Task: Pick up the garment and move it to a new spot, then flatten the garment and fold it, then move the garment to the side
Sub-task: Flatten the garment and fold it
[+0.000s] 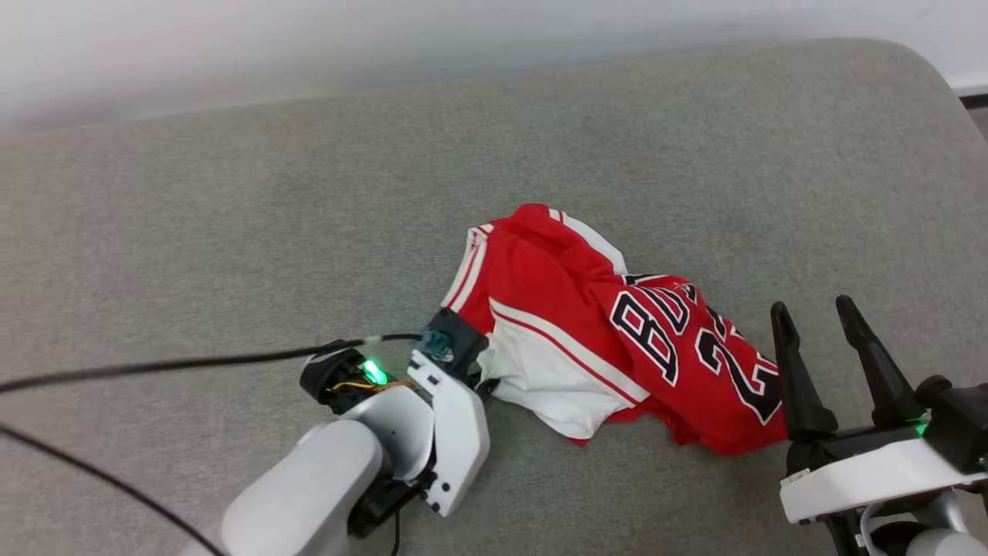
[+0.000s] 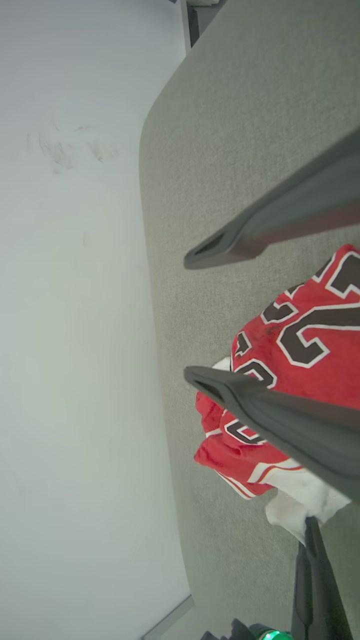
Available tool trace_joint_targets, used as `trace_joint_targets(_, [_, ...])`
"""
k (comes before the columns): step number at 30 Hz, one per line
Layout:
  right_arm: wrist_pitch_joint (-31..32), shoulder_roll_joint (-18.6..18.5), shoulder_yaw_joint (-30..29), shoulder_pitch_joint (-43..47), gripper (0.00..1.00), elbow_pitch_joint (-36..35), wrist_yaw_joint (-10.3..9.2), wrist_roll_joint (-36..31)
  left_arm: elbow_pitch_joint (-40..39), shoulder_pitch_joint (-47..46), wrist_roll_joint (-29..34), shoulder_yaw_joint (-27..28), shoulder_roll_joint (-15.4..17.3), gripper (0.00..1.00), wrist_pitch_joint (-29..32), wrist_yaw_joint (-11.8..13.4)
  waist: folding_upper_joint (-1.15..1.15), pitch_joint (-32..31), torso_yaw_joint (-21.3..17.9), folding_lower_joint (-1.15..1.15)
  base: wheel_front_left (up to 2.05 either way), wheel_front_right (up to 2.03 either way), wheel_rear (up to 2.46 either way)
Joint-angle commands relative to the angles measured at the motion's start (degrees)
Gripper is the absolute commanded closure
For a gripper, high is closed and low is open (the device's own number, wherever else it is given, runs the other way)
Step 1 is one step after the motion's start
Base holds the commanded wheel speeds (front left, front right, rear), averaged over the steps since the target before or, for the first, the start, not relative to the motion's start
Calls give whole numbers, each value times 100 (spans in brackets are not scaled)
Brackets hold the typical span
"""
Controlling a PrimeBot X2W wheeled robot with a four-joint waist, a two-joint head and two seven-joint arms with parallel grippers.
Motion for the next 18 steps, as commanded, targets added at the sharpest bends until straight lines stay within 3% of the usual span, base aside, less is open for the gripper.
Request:
trace_joint_targets(1, [-7, 13, -48, 56, 0, 8, 0, 39, -241, 152, 58, 110, 143, 100, -154, 142, 0, -100, 137, -1, 0, 0, 0])
trace_joint_targets(11, [156, 12, -281, 113, 0, -93, 0, -27, -1726, 1273, -164, 902, 1392, 100, -266, 1107, 0, -202, 643, -1, 0, 0, 0])
trace_joint_targets(15, [223, 12, -351, 132, 0, -141, 0, -48, -1933, 1982, -489, 1359, 1876, 100, -283, 1606, 0, -213, 747, -1, 0, 0, 0])
trace_joint_targets(18, [260, 11, -387, 138, 0, -166, 0, -58, -1897, 2496, -809, 1654, 2043, 100, -366, 1867, 0, -228, 789, -1, 0, 0, 0])
